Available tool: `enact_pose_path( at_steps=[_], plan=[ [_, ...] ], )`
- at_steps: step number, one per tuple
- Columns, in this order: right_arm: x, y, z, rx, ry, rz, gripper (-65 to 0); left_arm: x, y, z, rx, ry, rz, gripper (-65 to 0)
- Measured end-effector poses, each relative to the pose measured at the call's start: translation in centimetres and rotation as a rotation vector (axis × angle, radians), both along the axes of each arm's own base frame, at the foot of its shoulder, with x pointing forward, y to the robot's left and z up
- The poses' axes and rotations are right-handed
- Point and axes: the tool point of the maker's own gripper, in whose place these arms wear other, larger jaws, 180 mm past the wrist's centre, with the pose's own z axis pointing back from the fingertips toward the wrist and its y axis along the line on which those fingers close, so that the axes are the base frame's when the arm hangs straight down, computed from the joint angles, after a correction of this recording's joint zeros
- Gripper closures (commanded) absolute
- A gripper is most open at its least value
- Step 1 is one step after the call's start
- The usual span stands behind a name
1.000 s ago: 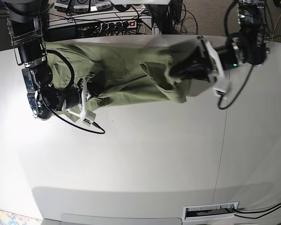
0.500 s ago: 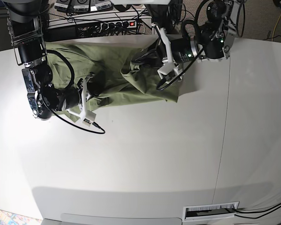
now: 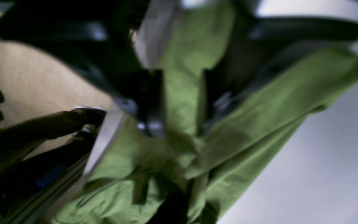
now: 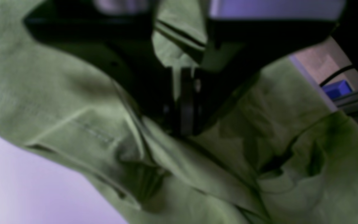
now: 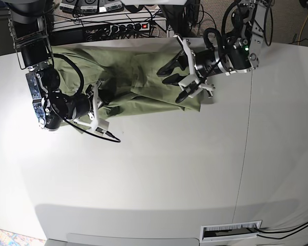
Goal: Fold the T-shirt properly
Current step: 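Fold the left gripper's shirt end over toward the right gripper, then hold the fold with the left gripper and regrasp the shirt end with the right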
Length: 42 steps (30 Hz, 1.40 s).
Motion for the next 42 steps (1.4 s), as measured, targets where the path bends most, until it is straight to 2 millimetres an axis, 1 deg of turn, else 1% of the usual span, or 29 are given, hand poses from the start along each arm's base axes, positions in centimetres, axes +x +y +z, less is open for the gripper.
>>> enact_pose_path(
  at_steps=[1,2,4,6,7,9,10,13,14,17,19,20,23,24,26,28,30,32,35,38,42],
  plan=[
    [0.2,-0.4,0.2,-0.001,-0.008,-0.013,-4.4,0.0,0.3,-0.1,0.009,0.000,-0.001,-0.8],
    [0.3,-1.1,0.5,-0.015,-0.013,-0.030,-4.4,0.0,0.7,-0.4,0.030,-0.003,-0.002,0.0],
    [1.2,-3.4,1.5,-0.044,-0.043,-0.091,-4.4,0.7,2.0,-1.4,0.103,-0.004,0.046,0.0],
    [3.0,-4.9,3.9,0.018,-0.108,-0.180,-4.4,1.6,2.9,-2.0,0.145,-0.014,0.109,0.0],
    [4.0,-5.6,5.1,0.040,-0.147,-0.219,-4.4,1.9,2.9,-1.9,0.133,-0.019,0.125,0.0],
    [4.8,-6.1,6.6,0.096,-0.185,-0.271,-4.5,2.0,2.8,-2.4,0.110,-0.003,0.135,0.0],
    [4.8,-6.3,6.7,0.113,-0.188,-0.287,-4.5,2.0,2.9,-3.1,0.108,0.016,0.142,0.0],
    [3.9,-7.1,6.3,0.130,-0.169,-0.327,-4.5,1.7,3.8,-6.1,0.143,0.097,0.158,0.0],
    [3.8,-7.3,6.4,0.141,-0.169,-0.342,-4.5,1.8,3.9,-6.8,0.148,0.116,0.162,0.0],
    [3.6,-8.2,7.0,0.183,-0.186,-0.397,-4.5,2.8,3.9,-7.1,0.118,0.131,0.174,0.0],
    [3.2,-9.3,6.9,0.185,-0.188,-0.440,-5.5,3.2,4.0,-7.2,0.118,0.128,0.178,0.0],
    [2.9,-10.0,6.8,0.180,-0.190,-0.461,-8.1,3.4,4.0,-7.1,0.119,0.125,0.180,0.0],
    [2.1,-12.1,6.7,0.156,-0.195,-0.516,-20.9,3.9,4.1,-7.0,0.124,0.116,0.181,0.0],
    [1.7,-12.8,6.6,0.139,-0.192,-0.526,-23.2,4.1,4.2,-6.9,0.130,0.113,0.184,0.0],
    [0.4,-14.1,6.1,0.100,-0.170,-0.541,-23.7,4.6,4.5,-6.9,0.135,0.112,0.206,0.0],
    [-1.3,-14.7,4.9,0.064,-0.125,-0.546,-23.7,4.5,4.4,-7.0,0.135,0.114,0.206,0.0],
    [-2.6,-14.5,3.8,0.058,-0.085,-0.545,-23.7,4.5,4.4,-7.0,0.134,0.114,0.206,0.0],
    [-3.2,-14.1,3.3,0.068,-0.067,-0.547,-23.7,4.5,4.4,-6.9,0.134,0.113,0.206,0.0],
    [-3.3,-13.5,2.8,0.077,-0.061,-0.550,-23.7,4.5,4.4,-7.0,0.134,0.113,0.206,0.0],
    [-3.8,-13.6,1.6,0.022,-0.043,-0.552,-23.7,4.5,4.5,-7.0,0.135,0.114,0.206,0.0],
    [-3.7,-13.1,1.3,0.034,-0.044,-0.555,-23.7,4.4,4.4,-7.0,0.134,0.116,0.206,0.0]
  ],
)
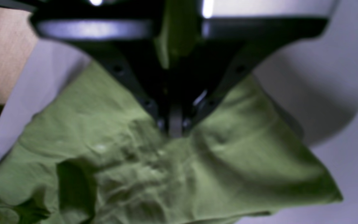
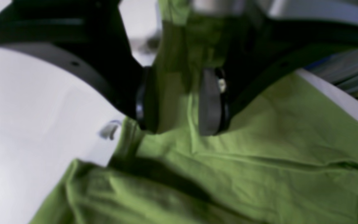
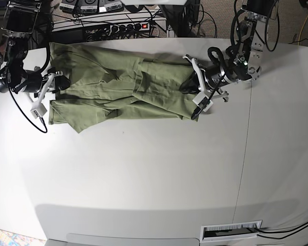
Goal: Fold the T-shirt properly
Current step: 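Hold the fold with the left gripper and regrasp the shirt end with the right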
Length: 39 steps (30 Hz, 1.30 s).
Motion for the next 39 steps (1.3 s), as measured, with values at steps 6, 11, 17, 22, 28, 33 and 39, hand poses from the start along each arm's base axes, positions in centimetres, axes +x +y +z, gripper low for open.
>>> enact_pose_path(
  at_steps=[6,11,17,22,28,33,39],
  plan=[
    [0.6,-0.4,-0.2,-0.033,-0.032,-0.016,-23.7,-0.1,0.0,0.0,-0.002,0.000,0.001,0.0],
    [1.0,-0.8,-0.6,-0.002,-0.052,-0.054,-23.7,-0.1,0.0,0.0,-0.002,0.000,0.001,0.0],
    [1.3,-0.9,-1.4,0.128,-0.059,-0.148,-23.7,-0.1,0.0,0.0,-0.002,0.000,0.001,0.0],
    [1.2,-0.8,-1.5,0.173,-0.047,-0.168,-23.7,-0.1,0.0,0.0,-0.002,0.000,0.000,0.0],
    [1.2,-0.5,-1.4,0.188,-0.042,-0.166,-23.7,-0.1,0.0,0.0,-0.002,0.000,0.000,0.0],
    [1.3,1.6,-2.0,0.248,-0.048,-0.173,-23.7,-0.1,-0.1,0.0,-0.003,-0.001,-0.006,0.0],
    [1.7,4.0,-2.0,0.339,-0.066,-0.180,-20.3,-0.1,-0.1,0.0,-0.003,-0.001,-0.006,0.0]
  ],
)
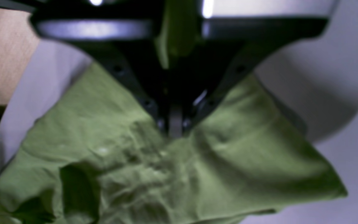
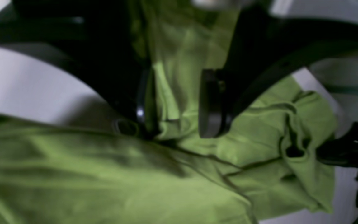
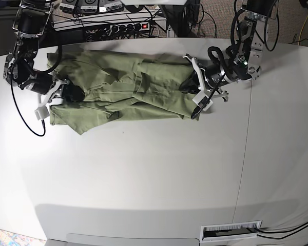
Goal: Fold the T-shirt properly
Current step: 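Hold the fold with the left gripper and regrasp the shirt end with the right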
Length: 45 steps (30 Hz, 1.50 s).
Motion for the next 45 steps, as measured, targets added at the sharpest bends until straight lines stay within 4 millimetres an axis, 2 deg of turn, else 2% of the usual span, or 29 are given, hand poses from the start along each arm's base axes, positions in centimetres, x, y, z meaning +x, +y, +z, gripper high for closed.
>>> enact_pose_path(
  at_steps=[2,10,14,19,24,26,31,40,45],
  plan=[
    [-0.2,-0.1,-0.1,-0.009,0.013,0.008,-14.7,0.0,0.0,0.0,-0.001,0.000,0.000,0.0],
    [-0.7,-0.6,0.3,-0.005,0.036,0.030,-14.2,0.0,0.0,0.0,-0.001,0.000,0.000,0.0],
    [-1.2,-3.2,0.8,-0.054,0.057,0.011,-14.7,0.0,-0.1,0.0,-0.001,-0.001,-0.005,0.0],
    [-1.7,-7.0,2.4,-0.095,0.059,-0.056,-25.8,0.0,-0.1,0.0,-0.001,-0.001,-0.005,0.0],
    [-0.3,-9.2,5.9,-0.093,-0.053,-0.123,-26.2,-0.1,-0.1,0.0,-0.002,-0.002,-0.007,0.0],
    [-0.1,-9.9,6.5,-0.105,-0.067,-0.132,-26.2,-0.1,-0.1,0.0,-0.001,-0.002,-0.007,0.0],
    [-0.5,-9.0,5.3,-0.094,-0.041,-0.128,-26.2,-0.2,-0.1,0.0,-0.002,-0.002,-0.015,0.0],
    [-1.6,-8.7,3.0,-0.147,0.030,-0.125,-26.2,-0.2,-0.1,0.0,-0.002,-0.002,-0.015,0.0],
    [-1.7,-8.5,2.7,-0.151,0.038,-0.125,-26.2,-0.4,-0.3,0.0,-0.003,-0.006,-0.037,0.0]
  ],
)
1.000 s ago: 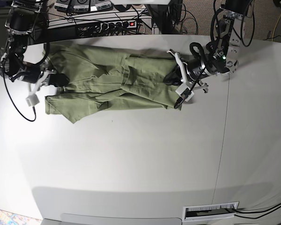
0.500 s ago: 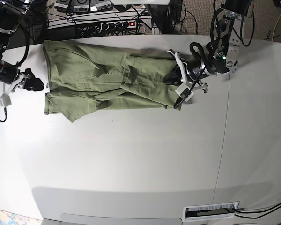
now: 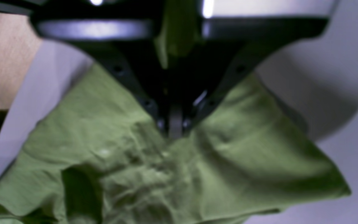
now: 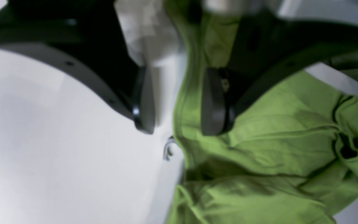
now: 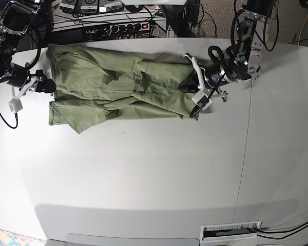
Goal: Fold the T-shirt properly
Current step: 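Hold the fold with the left gripper and regrasp the shirt end with the right, then lift both shirt ends and bring the grippers together over the shirt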
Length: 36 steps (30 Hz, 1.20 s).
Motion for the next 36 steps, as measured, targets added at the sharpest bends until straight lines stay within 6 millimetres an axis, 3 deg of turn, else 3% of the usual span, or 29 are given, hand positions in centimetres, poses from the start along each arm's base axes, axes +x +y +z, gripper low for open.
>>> enact_pose_path(
  at_steps=[12,20,25,31,36],
  plan=[
    [0.7,2.1,-1.4,0.011,-0.021,0.000,-26.2,0.0,0.0,0.0,0.000,0.000,0.000,0.0],
    [1.9,6.2,-2.0,0.046,-0.046,0.113,-26.2,0.0,0.0,0.0,0.000,0.000,0.000,0.0],
    [2.1,7.3,-2.1,0.061,-0.048,0.143,-25.2,0.0,0.0,0.0,0.000,0.000,0.000,0.0],
    [1.5,7.0,-2.5,0.045,-0.011,0.156,0.0,0.0,0.0,0.0,0.000,0.000,0.000,0.0],
    [1.0,6.2,-2.1,0.034,0.007,0.169,0.0,-0.2,-0.2,0.1,-0.021,0.010,0.003,0.0]
  ],
)
